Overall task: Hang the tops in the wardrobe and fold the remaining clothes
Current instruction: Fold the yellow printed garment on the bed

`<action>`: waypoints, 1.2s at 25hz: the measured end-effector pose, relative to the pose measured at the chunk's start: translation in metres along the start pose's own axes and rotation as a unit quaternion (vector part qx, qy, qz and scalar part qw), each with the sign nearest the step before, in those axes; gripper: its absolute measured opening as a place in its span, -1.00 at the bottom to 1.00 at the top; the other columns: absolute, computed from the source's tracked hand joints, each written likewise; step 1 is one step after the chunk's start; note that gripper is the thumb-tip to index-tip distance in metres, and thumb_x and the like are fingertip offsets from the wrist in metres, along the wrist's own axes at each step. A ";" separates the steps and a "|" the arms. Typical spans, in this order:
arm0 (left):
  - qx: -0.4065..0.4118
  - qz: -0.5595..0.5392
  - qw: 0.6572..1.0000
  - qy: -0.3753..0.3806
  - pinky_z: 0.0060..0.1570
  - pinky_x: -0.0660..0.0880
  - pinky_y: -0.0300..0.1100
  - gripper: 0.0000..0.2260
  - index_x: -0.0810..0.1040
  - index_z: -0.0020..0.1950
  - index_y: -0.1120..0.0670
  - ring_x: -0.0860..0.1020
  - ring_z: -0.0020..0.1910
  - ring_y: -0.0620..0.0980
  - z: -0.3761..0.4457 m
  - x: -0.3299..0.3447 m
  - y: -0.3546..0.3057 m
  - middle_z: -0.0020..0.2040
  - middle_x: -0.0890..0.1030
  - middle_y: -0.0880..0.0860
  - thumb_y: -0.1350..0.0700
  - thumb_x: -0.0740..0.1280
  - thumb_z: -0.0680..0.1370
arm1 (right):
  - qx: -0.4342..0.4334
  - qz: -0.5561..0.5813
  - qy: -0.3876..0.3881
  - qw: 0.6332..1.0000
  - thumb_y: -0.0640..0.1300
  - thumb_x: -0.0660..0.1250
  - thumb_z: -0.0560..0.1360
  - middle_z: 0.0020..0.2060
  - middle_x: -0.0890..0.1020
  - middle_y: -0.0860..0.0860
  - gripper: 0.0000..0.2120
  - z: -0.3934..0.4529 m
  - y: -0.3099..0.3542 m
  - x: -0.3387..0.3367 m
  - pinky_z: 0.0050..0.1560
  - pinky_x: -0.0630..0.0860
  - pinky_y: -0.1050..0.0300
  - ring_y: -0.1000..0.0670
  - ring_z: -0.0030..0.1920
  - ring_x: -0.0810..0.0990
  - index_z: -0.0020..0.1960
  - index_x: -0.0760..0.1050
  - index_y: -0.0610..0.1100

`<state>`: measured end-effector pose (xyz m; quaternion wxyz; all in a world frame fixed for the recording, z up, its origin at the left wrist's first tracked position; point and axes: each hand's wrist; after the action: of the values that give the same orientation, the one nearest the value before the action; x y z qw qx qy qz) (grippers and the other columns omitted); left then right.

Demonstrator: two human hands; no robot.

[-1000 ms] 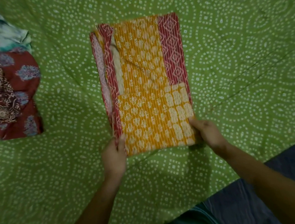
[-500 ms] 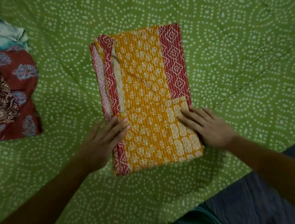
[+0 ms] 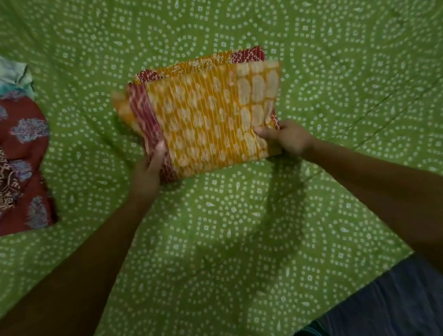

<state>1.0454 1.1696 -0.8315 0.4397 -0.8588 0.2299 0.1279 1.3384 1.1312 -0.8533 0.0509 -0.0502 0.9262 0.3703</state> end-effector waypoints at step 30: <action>0.086 0.324 0.901 -0.276 0.49 0.01 0.06 -0.25 -0.02 0.56 0.18 0.06 0.53 0.17 0.119 0.034 -0.040 0.56 0.05 0.18 -0.33 -0.07 0.57 | -0.151 -0.398 -0.375 0.823 0.21 -0.12 0.62 0.55 0.02 -0.10 -0.34 0.106 0.040 0.039 0.52 -0.12 -0.12 -0.10 0.54 -0.06 0.56 -0.07 -0.19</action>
<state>1.0930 1.2776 -0.8869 0.4924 -0.6256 0.3747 0.4751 1.3009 1.2311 -0.9076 0.5291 -0.2792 0.6674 0.4435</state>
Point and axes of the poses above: each hand's wrist, its own z-axis towards the middle knuckle, its own x-axis out of the palm, y = z × x
